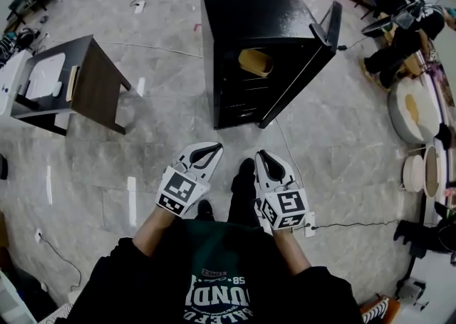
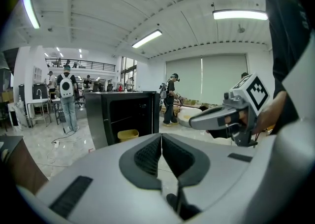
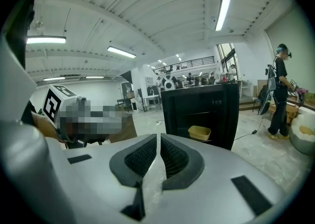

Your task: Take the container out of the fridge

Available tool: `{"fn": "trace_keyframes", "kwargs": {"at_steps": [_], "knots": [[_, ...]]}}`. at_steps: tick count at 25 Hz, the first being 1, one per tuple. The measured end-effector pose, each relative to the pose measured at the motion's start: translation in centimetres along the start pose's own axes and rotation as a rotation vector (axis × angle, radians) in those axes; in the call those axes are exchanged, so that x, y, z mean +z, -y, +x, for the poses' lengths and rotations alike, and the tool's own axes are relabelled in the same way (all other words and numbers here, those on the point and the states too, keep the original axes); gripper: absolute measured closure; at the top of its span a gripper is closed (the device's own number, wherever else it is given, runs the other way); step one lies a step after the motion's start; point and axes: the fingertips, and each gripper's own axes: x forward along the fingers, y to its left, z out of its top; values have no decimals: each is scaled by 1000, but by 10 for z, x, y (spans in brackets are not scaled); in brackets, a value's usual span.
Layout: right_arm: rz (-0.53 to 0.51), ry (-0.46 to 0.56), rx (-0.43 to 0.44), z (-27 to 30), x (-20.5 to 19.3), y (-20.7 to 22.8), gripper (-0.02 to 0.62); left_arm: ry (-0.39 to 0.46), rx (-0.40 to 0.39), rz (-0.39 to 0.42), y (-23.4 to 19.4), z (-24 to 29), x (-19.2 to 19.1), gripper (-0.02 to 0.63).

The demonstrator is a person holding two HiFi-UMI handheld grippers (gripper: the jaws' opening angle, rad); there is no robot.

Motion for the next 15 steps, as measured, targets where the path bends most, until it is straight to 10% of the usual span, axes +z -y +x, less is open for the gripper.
{"fn": "trace_keyframes", "kwargs": {"at_steps": [15], "knots": [[-114, -68, 144, 86, 16, 42, 557, -23, 80, -48, -49, 52, 4, 592]]}}
